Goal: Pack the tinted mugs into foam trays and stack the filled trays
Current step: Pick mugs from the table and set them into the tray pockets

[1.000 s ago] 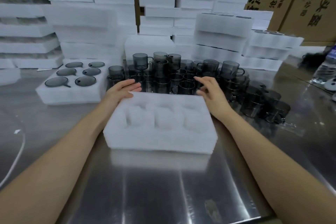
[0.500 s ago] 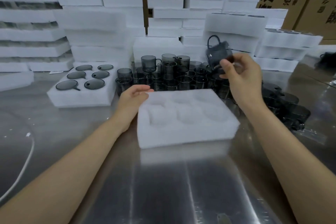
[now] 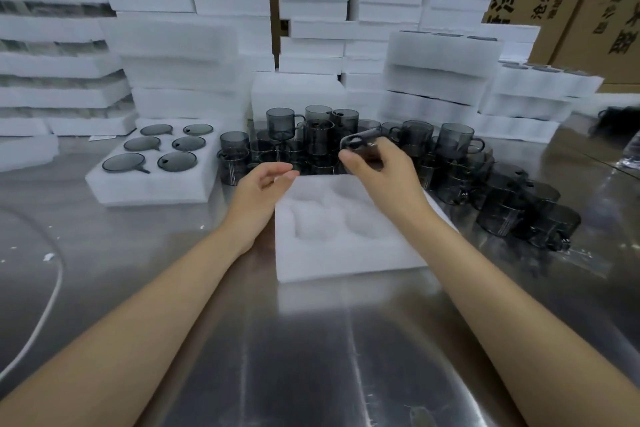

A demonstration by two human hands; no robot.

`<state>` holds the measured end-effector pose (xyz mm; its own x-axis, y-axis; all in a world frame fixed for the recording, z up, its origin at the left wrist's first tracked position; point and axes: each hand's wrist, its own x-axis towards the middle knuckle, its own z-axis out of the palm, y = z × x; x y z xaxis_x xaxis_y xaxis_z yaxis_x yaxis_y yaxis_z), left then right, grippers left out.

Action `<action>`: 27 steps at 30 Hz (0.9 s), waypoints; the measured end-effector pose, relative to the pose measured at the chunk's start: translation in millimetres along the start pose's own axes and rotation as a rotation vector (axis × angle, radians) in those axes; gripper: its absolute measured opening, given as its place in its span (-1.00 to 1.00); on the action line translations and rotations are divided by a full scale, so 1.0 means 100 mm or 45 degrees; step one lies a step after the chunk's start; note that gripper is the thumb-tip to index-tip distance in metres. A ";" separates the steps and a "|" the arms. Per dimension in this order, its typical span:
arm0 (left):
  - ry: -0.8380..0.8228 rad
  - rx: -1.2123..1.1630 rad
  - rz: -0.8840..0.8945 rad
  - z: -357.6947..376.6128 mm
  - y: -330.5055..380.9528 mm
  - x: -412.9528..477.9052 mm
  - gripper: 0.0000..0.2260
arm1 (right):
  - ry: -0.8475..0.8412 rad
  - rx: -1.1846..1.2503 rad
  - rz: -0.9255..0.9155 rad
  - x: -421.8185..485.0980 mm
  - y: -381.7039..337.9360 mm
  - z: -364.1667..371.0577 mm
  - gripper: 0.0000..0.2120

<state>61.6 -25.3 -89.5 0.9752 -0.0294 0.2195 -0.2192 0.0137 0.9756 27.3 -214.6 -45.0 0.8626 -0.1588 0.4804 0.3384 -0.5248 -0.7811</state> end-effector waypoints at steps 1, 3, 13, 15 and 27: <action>-0.004 -0.002 -0.005 0.00 0.00 0.00 -0.92 | -0.032 -0.043 -0.063 -0.02 0.00 0.02 -0.76; -0.008 0.004 -0.007 -0.01 -0.01 0.01 -0.92 | -0.096 -0.002 -0.157 -0.04 -0.04 0.03 -0.85; -0.024 0.041 0.021 -0.02 -0.01 0.00 -0.93 | -0.111 -0.475 -0.490 -0.04 0.02 0.03 -0.84; -0.026 0.045 0.024 -0.02 -0.01 0.00 -0.91 | -0.149 -0.418 -0.424 -0.04 0.02 0.02 -0.84; -0.042 0.064 0.028 -0.03 -0.01 0.01 -0.93 | -0.061 -0.141 -0.335 -0.11 -0.10 0.02 -0.77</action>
<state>62.9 -21.9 -90.7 0.9688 -0.0622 0.2400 -0.2425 -0.0354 0.9695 15.5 -206.0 -43.0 0.7680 0.0331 0.6396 0.5122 -0.6313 -0.5824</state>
